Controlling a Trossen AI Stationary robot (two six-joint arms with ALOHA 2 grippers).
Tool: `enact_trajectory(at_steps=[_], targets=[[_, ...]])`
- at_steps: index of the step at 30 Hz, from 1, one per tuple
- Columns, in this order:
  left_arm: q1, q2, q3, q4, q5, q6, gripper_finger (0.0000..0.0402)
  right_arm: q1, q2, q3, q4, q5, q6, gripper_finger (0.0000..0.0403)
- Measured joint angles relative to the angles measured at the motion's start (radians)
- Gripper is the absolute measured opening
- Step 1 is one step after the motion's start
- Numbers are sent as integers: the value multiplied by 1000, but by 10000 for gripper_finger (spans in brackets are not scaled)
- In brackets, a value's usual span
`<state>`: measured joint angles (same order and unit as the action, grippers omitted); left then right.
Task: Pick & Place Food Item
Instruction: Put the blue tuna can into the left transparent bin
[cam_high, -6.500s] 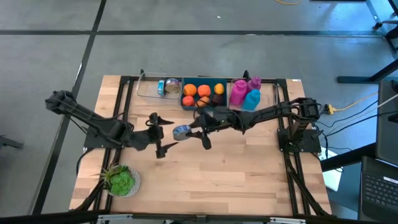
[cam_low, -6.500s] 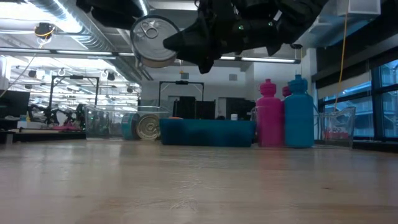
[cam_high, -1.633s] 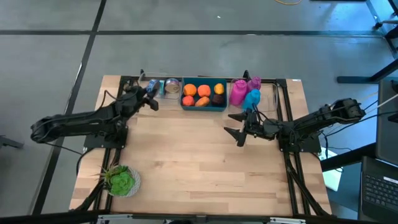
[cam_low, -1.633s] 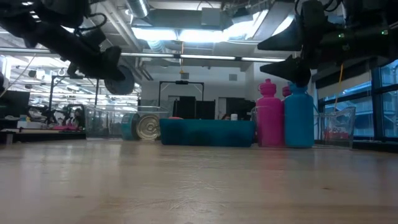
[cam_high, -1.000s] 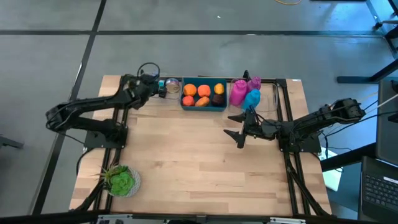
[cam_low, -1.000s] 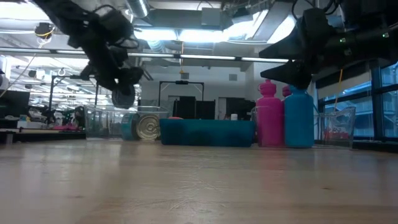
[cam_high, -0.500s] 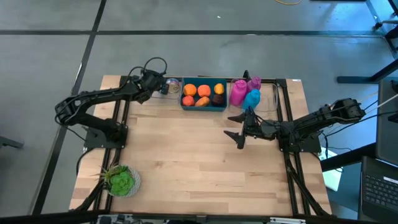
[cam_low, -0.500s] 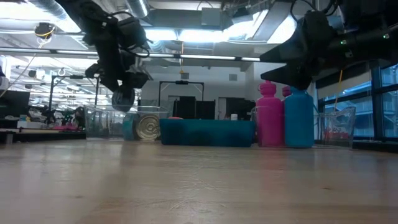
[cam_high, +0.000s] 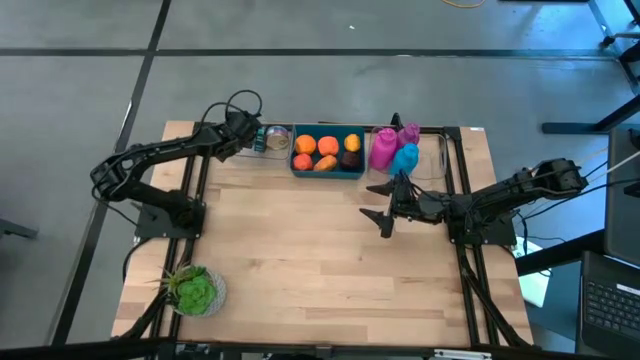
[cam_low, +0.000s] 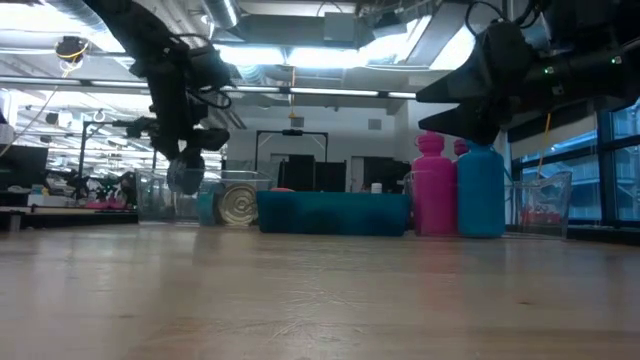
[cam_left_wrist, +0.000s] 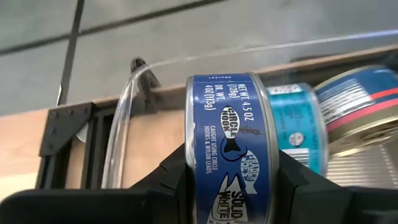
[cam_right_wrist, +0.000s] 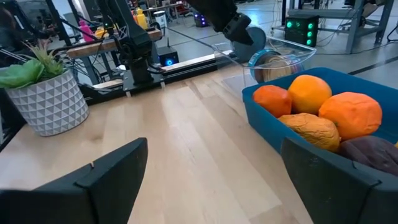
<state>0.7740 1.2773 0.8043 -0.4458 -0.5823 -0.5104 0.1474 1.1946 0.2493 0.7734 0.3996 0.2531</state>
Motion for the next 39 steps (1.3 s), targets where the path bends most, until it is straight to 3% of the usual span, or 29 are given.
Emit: enact_trajectory(at_steps=[14,29,39], targets=[[106,165,0,67,228,-2,118,-11,0,0,1,0,0,366],[121,192,0,103,234,4,133,-11,0,0,1,1,0,366],[122,194,-2,156,251,83,189,-11,0,0,0,1,0,366]])
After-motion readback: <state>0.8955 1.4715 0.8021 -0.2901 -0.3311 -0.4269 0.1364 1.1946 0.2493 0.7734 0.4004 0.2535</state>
